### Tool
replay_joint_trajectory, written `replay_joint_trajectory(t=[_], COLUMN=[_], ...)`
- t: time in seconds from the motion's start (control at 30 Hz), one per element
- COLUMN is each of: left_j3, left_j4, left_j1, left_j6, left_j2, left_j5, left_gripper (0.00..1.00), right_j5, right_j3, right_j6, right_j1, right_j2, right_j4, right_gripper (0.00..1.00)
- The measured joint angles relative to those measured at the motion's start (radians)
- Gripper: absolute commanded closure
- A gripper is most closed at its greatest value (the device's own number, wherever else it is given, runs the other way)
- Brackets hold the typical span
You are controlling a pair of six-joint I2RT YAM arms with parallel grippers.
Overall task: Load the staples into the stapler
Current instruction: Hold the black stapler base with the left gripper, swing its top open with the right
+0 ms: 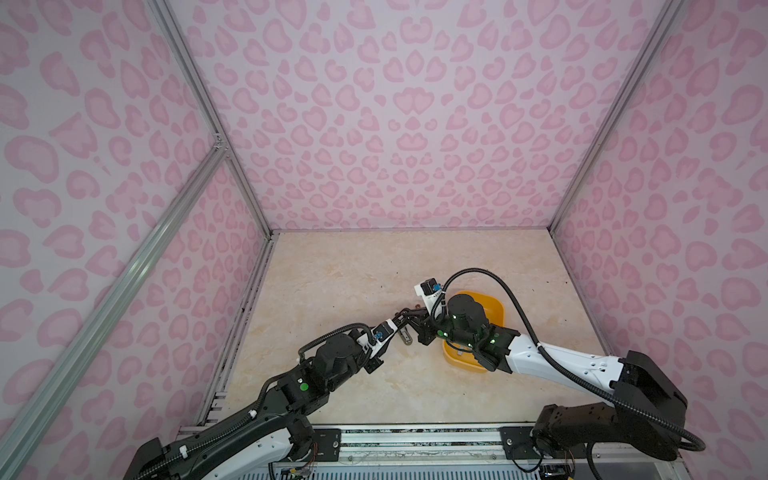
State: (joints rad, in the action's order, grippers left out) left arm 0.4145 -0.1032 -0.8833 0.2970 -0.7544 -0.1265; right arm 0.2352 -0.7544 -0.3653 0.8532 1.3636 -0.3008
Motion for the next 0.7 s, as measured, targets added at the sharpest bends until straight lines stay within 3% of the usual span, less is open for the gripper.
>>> replay_joint_trajectory(t=[0.4, 0.5, 0.7], left_j3=[-0.031, -0.034, 0.0], left_j4=[-0.015, -0.026, -0.017], left_j1=[0.0, 0.0, -0.002], left_j6=[0.0, 0.004, 0.017], left_j2=[0.052, 0.058, 0.001], left_j5=[0.002, 0.006, 0.017], left_gripper=[0.97, 0.97, 0.97], right_j5=[0.063, 0.061, -0.013], right_j3=[0.014, 0.015, 0.029], right_j6=[-0.035, -0.033, -0.006], right_j1=[-0.05, -0.051, -0.046], right_j2=[0.003, -0.011, -0.055], right_j4=[-0.023, -0.019, 0.02], right_gripper=[0.99, 0.83, 0.77])
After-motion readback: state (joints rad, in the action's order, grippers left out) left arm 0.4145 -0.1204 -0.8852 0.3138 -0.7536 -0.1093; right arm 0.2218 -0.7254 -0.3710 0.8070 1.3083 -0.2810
